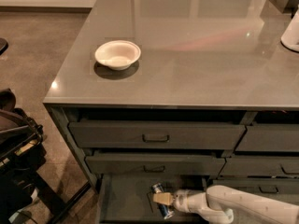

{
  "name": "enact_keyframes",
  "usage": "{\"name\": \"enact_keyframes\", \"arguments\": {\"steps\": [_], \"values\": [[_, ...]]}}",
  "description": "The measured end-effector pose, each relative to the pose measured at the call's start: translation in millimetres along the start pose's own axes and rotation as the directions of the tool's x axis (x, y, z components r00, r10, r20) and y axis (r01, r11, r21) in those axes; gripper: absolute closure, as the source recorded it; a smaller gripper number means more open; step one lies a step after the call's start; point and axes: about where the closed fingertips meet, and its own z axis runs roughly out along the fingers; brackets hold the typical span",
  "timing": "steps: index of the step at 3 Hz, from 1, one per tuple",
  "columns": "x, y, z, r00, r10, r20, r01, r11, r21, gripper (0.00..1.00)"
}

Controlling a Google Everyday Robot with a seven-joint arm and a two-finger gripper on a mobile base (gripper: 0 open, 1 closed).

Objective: Place redbull can into bottom drawer

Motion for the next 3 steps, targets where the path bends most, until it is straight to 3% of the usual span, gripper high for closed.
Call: {"name": "enact_keyframes", "arguments": {"steps": [1,2,3], "values": [[-0.6,-42.1,35.1,0.999,0.037,-0.009,-0.037,0.9992,0.018,1.0],[-0.7,-43.1,36.0,0.999,0.038,-0.009,-0.038,0.9991,0.019,1.0],[0.4,-66.3,49.3,0.996,0.085,0.004,-0.085,0.9956,0.037,1.0]]}}
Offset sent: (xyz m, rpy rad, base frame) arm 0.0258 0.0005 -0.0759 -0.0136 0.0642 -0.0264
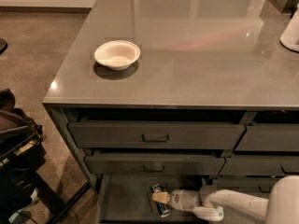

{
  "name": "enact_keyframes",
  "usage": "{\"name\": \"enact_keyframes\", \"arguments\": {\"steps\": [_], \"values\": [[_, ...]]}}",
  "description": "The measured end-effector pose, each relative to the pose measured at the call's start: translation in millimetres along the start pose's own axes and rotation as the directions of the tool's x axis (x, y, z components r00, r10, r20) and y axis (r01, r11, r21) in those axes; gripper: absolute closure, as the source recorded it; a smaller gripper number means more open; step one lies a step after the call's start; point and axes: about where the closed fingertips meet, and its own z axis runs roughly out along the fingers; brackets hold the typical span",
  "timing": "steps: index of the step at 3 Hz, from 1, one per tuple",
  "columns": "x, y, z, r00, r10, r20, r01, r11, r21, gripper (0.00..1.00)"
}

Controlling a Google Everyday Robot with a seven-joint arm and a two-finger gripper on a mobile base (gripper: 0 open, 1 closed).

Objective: Place redbull can into bottom drawer

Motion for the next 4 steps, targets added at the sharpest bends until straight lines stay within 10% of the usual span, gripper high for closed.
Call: {"name": "enact_keyframes", "arguments": {"steps": [3,4], "values": [[-1.0,-63.5,41.6,0.995,0.098,0.015,-0.099,0.9943,0.039,1.0],[8.0,-79.5,53.6,0.992,0.129,-0.003,-0.129,0.9909,0.04,0.81]]}}
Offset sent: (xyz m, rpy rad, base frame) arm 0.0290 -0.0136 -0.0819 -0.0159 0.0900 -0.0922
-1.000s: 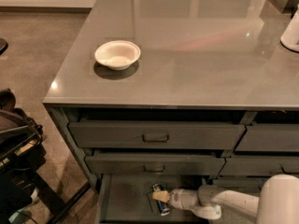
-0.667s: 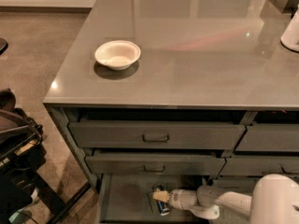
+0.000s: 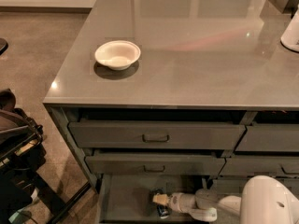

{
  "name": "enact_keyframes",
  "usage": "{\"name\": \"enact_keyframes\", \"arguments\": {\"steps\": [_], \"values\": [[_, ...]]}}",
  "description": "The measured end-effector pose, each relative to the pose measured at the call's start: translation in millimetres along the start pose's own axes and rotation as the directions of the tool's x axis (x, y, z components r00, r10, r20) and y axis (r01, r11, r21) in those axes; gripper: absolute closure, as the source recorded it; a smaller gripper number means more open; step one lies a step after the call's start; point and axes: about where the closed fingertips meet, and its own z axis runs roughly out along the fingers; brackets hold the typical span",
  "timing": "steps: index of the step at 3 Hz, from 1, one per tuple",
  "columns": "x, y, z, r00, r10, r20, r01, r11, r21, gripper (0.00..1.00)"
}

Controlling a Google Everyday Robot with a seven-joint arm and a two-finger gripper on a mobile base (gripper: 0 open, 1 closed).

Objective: Place redbull can into bottom drawer

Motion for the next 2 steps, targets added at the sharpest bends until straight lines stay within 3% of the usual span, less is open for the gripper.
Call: {"name": "enact_keyframes", "arguments": {"steps": [2], "values": [[0.1,-0.7,0.6,1.0,0.001,0.0,-0.001,1.0,0.0,0.35]]}}
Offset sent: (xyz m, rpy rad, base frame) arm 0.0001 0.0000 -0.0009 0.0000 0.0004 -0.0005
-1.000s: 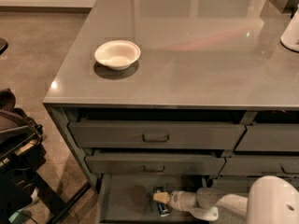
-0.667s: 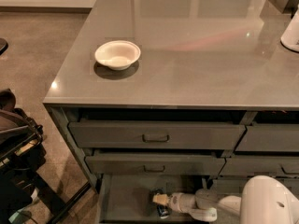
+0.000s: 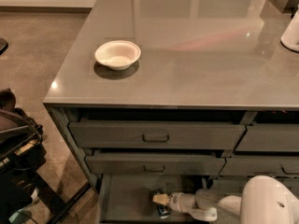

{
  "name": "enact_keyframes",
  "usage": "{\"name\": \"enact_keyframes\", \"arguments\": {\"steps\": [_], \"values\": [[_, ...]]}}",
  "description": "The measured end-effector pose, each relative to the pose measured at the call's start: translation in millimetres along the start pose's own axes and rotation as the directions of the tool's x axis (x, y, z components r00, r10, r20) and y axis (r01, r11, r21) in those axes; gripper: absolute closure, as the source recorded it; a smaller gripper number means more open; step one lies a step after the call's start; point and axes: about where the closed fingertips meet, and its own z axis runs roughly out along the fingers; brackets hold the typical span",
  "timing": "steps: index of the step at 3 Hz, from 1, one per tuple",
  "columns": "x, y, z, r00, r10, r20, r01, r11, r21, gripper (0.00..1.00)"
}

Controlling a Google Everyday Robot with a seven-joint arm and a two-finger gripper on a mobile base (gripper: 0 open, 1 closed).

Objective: Place redbull can into bottom drawer

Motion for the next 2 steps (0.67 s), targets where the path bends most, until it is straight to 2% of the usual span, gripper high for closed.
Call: {"name": "enact_keyframes", "arguments": {"steps": [1,2], "values": [[0.0,0.0,0.0,1.0,0.0,0.0,0.0,1.0,0.0,0.12],[0.0,0.0,0.0,1.0,0.0,0.0,0.0,1.0,0.0,0.0]]}}
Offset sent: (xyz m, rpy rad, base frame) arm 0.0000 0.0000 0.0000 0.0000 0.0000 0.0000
